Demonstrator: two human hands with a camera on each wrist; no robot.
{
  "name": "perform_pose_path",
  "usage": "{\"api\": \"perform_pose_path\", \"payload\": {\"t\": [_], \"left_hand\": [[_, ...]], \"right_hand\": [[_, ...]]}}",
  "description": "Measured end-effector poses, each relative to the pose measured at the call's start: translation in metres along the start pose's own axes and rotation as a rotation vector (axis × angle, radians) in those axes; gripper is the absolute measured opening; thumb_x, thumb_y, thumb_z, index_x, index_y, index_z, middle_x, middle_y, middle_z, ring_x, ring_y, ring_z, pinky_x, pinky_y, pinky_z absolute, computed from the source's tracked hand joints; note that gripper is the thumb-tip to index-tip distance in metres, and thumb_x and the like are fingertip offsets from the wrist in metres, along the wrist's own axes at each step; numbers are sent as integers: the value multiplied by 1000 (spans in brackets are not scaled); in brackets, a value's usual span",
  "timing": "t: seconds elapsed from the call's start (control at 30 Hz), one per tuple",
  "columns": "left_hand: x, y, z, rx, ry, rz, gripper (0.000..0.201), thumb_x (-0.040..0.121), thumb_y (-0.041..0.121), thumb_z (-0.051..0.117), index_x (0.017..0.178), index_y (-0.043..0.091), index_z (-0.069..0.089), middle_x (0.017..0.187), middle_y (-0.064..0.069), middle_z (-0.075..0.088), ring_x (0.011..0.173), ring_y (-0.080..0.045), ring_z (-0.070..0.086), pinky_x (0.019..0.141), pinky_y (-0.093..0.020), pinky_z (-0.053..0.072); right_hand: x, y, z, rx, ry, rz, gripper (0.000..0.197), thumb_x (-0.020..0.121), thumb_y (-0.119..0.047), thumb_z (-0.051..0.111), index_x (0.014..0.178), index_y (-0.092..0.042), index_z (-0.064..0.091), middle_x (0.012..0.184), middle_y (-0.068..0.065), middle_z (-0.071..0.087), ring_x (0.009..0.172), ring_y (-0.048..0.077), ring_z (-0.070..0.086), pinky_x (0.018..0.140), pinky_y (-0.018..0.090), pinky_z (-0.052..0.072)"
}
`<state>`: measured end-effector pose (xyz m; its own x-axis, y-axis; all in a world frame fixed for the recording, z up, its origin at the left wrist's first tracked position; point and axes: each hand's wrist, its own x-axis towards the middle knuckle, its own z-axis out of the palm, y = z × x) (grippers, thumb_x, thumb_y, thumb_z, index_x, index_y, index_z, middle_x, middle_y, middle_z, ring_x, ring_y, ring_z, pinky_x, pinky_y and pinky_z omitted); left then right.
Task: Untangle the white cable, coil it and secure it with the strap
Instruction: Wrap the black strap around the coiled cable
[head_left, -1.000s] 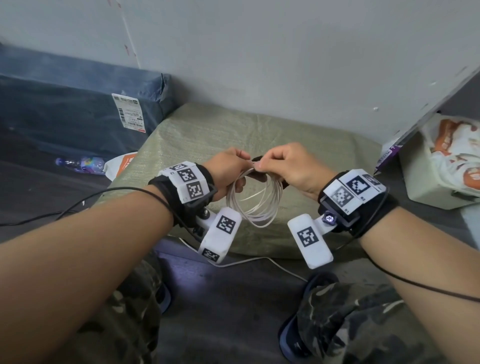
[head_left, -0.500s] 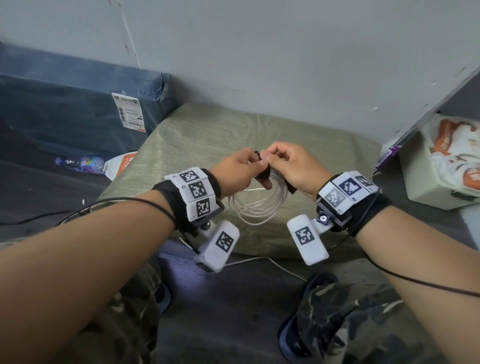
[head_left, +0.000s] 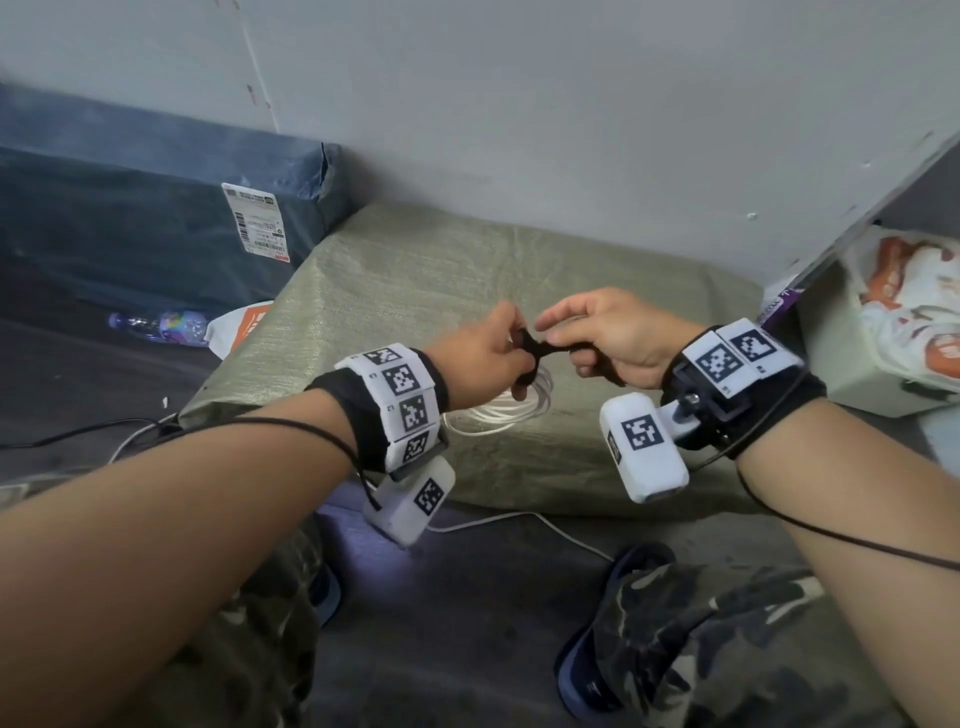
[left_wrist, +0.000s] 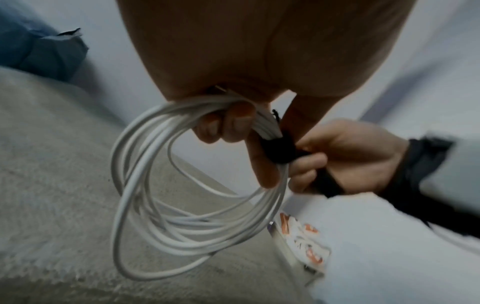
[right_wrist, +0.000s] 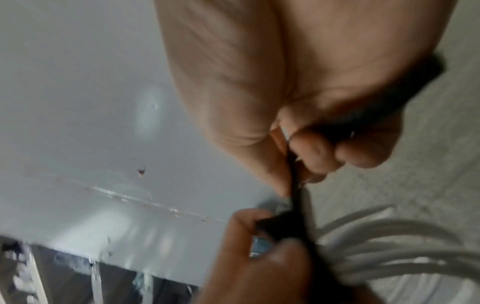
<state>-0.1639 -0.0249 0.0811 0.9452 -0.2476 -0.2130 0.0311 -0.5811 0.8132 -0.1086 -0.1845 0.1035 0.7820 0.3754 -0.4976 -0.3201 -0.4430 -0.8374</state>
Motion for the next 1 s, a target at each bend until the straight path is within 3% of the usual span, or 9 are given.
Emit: {"api": "perform_pose_path", "payload": {"t": [0.07,0.17,0.23,0.4,0.5,0.67,0.83,1.0], "left_hand": [[-3,0,5,149,-22,64,11,93,19,47,101,17,40,81,-2,68,67,-16,58,67,-30,42],[-8,-1,14,285,-97,166,19,96,22,43,112,13,39,90,-7,62,75,-23,55,73,-32,41],[-8,-3,23,333,-145,192,17,98,26,40,107,12,37,87,-11,62,74,-28,55,73,-38,45],[-6,-11,37,438,-175,235,18,99,34,34,98,16,33,76,-15,59,69,-33,55,72,-46,49],[-3,-11,32,390,-129,181,14,99,32,33,92,21,29,69,-6,54,63,-26,51,65,-39,44],[1,-14,22,308,9,167,14,100,30,33,102,16,33,67,-3,55,57,-22,52,59,-32,37],[4,-16,18,143,91,120,14,97,22,41,99,20,27,57,-2,50,48,-19,43,53,-33,37],[12,-19,11,-191,102,-105,9,96,17,44,98,20,36,78,-7,57,59,-16,48,55,-28,39]], "right_hand": [[1,-3,1,82,6,66,16,90,6,47,89,-5,59,68,8,46,33,4,29,37,17,27],[3,-8,4,193,58,123,16,90,6,45,85,-3,56,60,6,37,29,4,25,36,13,23],[3,-10,6,259,89,157,16,91,5,43,84,-4,54,58,4,31,27,4,25,34,12,24],[1,-14,8,359,219,160,14,91,4,44,84,-4,54,65,5,44,44,8,45,35,15,34],[-2,-18,5,403,277,121,15,90,5,45,83,-2,56,72,9,50,51,12,54,35,13,36],[-8,-26,1,449,259,81,14,90,5,45,83,-4,53,66,7,44,42,7,42,34,12,27],[-16,-28,2,451,200,87,13,91,4,43,86,-5,51,69,5,39,37,5,35,32,12,22],[-32,-34,13,507,195,-28,12,89,6,45,88,-2,54,71,6,44,37,5,40,32,14,25]]}}
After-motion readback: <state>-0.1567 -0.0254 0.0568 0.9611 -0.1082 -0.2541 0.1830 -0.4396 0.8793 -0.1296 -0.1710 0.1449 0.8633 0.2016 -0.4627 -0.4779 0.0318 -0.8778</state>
